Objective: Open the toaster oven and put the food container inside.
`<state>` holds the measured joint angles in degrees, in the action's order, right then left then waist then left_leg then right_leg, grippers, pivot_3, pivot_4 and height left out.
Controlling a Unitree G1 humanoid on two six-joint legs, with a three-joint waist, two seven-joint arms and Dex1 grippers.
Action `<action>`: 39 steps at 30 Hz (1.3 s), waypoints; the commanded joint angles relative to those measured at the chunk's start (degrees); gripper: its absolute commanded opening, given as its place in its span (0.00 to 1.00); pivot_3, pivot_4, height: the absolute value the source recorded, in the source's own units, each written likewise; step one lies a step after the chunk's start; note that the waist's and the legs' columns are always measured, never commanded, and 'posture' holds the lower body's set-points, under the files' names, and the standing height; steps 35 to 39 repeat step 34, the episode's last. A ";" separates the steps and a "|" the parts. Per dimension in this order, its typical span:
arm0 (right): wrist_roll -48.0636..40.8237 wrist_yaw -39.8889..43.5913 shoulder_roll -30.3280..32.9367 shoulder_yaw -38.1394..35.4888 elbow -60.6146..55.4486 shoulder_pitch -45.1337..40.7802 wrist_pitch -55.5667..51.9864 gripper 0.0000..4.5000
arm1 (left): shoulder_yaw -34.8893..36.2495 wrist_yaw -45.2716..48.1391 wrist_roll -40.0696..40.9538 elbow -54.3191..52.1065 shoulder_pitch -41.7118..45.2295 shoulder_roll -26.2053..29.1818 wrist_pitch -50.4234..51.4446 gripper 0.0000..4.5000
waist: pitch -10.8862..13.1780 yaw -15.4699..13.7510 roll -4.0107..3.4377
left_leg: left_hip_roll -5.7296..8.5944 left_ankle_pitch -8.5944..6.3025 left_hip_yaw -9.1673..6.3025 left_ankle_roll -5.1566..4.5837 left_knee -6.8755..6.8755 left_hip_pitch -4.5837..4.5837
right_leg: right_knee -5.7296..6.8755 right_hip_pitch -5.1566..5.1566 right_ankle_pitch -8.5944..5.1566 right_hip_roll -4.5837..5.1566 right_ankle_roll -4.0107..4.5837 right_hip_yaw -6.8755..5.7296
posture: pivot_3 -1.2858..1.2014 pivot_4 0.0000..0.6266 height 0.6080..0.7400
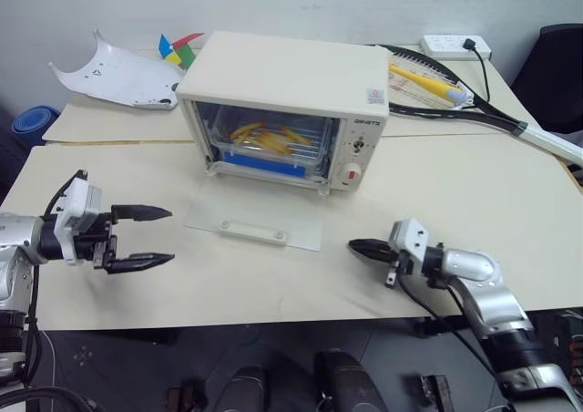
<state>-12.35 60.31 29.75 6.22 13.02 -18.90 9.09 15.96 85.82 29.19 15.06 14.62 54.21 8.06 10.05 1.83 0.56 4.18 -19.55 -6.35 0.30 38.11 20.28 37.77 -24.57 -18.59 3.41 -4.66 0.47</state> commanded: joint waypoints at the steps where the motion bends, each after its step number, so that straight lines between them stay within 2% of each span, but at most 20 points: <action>1: -0.39 0.19 -3.84 1.09 1.16 -3.05 2.96 0.00 | 5.33 -1.68 2.09 0.19 -2.47 -0.52 -1.25 0.99 | 0.00 -0.11 0.00 | 0.00 0.00 -0.01 0.00 0.00 0.01 | -0.02 0.00 0.00 0.00 0.00 0.00 | 0.52 0.24 1.00; 7: -5.27 -2.86 -9.17 -2.54 -0.53 -5.46 0.39 0.00 | 11.51 -6.25 6.39 -2.04 -6.11 -1.68 4.71 0.99 | 0.00 -0.40 0.00 | 0.04 -0.02 -0.10 -0.03 0.06 0.07 | -0.04 0.01 0.00 0.04 0.00 -0.06 | 0.52 0.24 1.00; 11: -15.71 -6.72 -12.06 -9.15 -7.27 -7.18 -5.73 0.00 | 16.61 -12.82 8.17 -4.52 -8.21 -4.96 4.68 0.99 | 0.03 -0.34 -0.04 | 0.03 -0.03 -0.10 -0.02 0.05 0.07 | -0.02 0.00 0.00 0.04 0.00 -0.05 | 0.52 0.24 1.00; 15: -20.22 -7.72 -10.75 -12.28 -13.19 -8.54 -9.14 0.00 | 16.96 -17.27 7.12 -9.49 -10.98 -7.88 3.77 0.99 | 0.02 -0.35 -0.04 | 0.03 -0.03 -0.11 -0.02 0.04 0.06 | -0.04 0.01 0.00 0.04 0.00 -0.06 | 0.52 0.24 1.00; 20: -19.45 -3.98 -4.99 -12.69 -15.76 -6.40 -11.03 0.00 | 15.47 -22.58 5.19 -13.46 -12.34 -10.54 2.96 0.99 | 0.01 -0.40 -0.02 | 0.04 -0.04 -0.09 -0.03 0.02 0.06 | -0.07 0.02 0.00 0.05 0.00 -0.03 | 0.52 0.24 1.00; 24: -14.88 2.87 1.67 -12.17 -13.61 -0.29 -5.17 0.25 | 14.02 -25.74 2.71 -14.89 -15.21 -12.48 1.63 1.00 | 0.01 -0.70 -0.02 | 0.05 -0.07 -0.08 -0.09 -0.01 0.06 | -0.12 0.04 0.00 0.06 0.00 -0.03 | 0.52 0.24 1.00; 27: -13.81 5.94 4.03 -12.75 -11.86 3.24 -1.40 0.48 | 13.74 -27.43 1.30 -15.99 -17.28 -13.58 0.34 1.00 | 0.01 -0.62 -0.02 | 0.04 -0.09 -0.01 -0.11 -0.02 0.06 | -0.17 0.04 0.00 0.05 0.00 0.01 | 0.52 0.24 1.00; 33: -13.01 7.61 4.95 -14.10 -10.50 8.36 3.40 0.95 | 13.77 -31.82 -2.10 -17.18 -20.23 -15.46 -3.84 1.00 | 0.01 -0.40 -0.02 | 0.01 -0.07 0.02 -0.09 0.01 0.01 | -0.12 0.08 0.00 0.03 0.00 0.03 | 0.52 0.24 1.00; 34: -12.85 7.53 4.80 -14.18 -10.34 8.65 3.85 1.00 | 13.56 -32.52 -3.00 -17.31 -20.56 -15.53 -4.75 1.00 | 0.01 -0.40 -0.02 | 0.01 -0.08 0.03 -0.09 0.01 0.00 | -0.12 0.08 0.00 0.04 0.00 0.03 | 0.52 0.24 1.00; 39: -12.85 7.53 4.80 -14.18 -10.34 8.65 3.85 1.00 | 13.56 -32.52 -3.00 -17.31 -20.56 -15.53 -4.75 1.00 | 0.01 -0.40 -0.02 | 0.01 -0.08 0.03 -0.09 0.01 0.00 | -0.12 0.08 0.00 0.04 0.00 0.03 | 0.52 0.24 1.00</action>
